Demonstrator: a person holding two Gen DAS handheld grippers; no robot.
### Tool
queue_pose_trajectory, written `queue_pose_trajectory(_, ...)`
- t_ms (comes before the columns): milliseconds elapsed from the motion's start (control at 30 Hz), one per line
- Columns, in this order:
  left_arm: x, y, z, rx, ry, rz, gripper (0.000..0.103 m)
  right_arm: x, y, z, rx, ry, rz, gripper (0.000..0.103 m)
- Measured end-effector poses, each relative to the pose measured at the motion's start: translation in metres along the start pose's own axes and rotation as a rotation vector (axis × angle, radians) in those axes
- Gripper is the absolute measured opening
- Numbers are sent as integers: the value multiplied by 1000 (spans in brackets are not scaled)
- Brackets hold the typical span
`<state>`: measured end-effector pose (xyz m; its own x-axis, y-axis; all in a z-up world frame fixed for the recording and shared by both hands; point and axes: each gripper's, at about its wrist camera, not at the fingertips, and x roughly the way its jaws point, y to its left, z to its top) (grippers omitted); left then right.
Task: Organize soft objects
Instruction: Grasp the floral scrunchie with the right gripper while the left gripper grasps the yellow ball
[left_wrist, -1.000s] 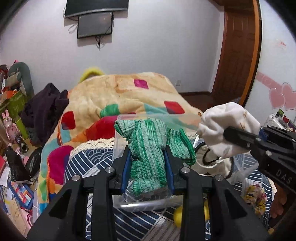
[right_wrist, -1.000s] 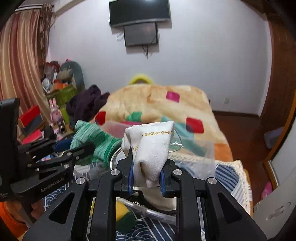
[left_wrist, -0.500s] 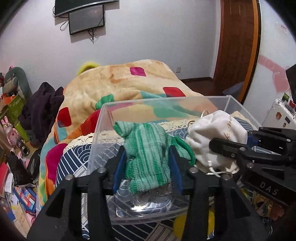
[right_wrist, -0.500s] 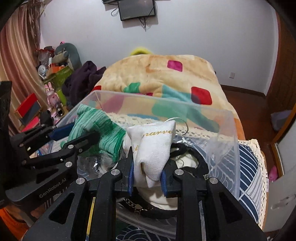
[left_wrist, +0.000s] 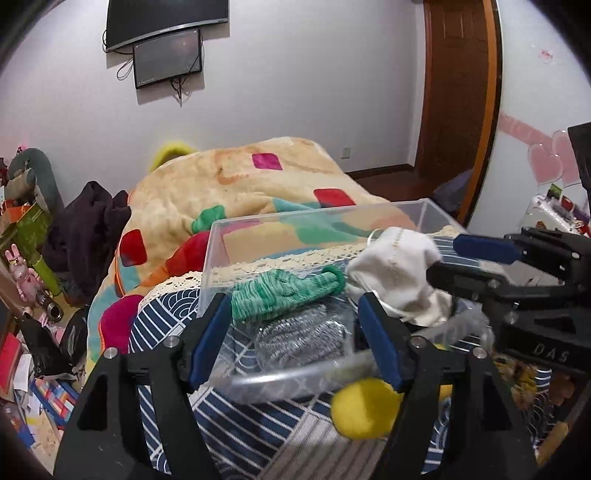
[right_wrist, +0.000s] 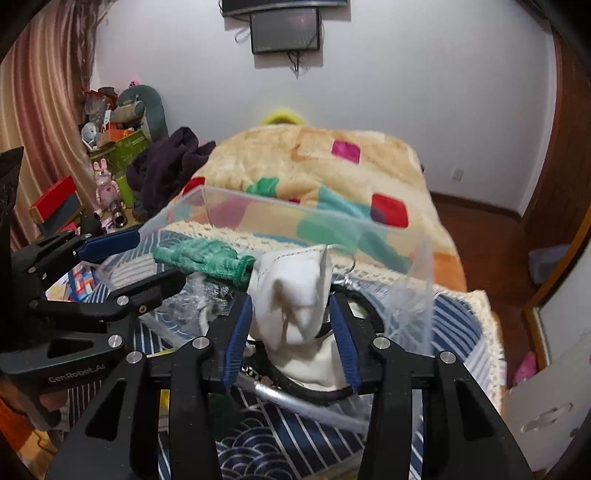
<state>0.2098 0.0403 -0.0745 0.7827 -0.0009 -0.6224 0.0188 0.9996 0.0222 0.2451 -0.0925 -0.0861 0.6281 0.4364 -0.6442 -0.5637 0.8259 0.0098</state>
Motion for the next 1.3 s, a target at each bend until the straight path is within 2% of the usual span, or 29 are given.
queue_pose_trajectory(100, -17, 1, -2, -7, -32, -9, 74, -17, 1, 1, -15, -47, -11, 42)
queue_pose_trajectory(167, -29, 3, -4, -20, -55, -17, 77, -31, 0, 1, -17, -84, -21, 46)
queue_pose_trajectory(233, -38, 6, -6, -34, -67, -31, 82, -42, -2, -1, -13, -119, -26, 57)
queue_pose_trajectory(267, -43, 8, -8, -43, -69, -35, 86, -48, -3, -3, -11, -133, -21, 59)
queue_pose_trajectory(333, -48, 7, -13, -53, -69, -42, 93, -56, -5, -8, -14, -143, -33, 59)
queue_pose_trajectory(400, -50, 8, -19, -53, -57, -49, 93, -60, -6, -15, -24, -144, -63, 60)
queue_pose_trajectory(533, -45, 7, -35, -51, -14, -51, 93, -63, -11, -32, -21, -136, -110, 74)
queue_pose_trajectory(700, -27, 2, -55, -45, 66, -56, 93, -54, -19, -52, 9, -80, -98, 74)
queue_pose_trajectory(833, -14, -4, -67, -55, 111, -79, 93, -35, -22, -69, 28, 6, -98, 74)
queue_pose_trajectory(933, -8, -12, -72, -46, 127, -99, 89, -26, -27, -86, 62, 54, -96, 74)
queue_pose_trajectory(1000, -7, -19, -72, -16, 119, -86, 84, -23, -30, -95, 91, 83, -97, 74)
queue_pose_trajectory(1100, -7, -27, -70, 13, 107, -60, 81, -20, -34, -106, 110, 113, -102, 74)
queue_pose_trajectory(1167, -5, -29, -69, 13, 106, -43, 78, -22, -37, -111, 116, 124, -117, 74)
queue_pose_trajectory(1300, 2, -25, -66, -20, 121, -66, 70, -24, -46, -117, 152, 125, -92, 75)
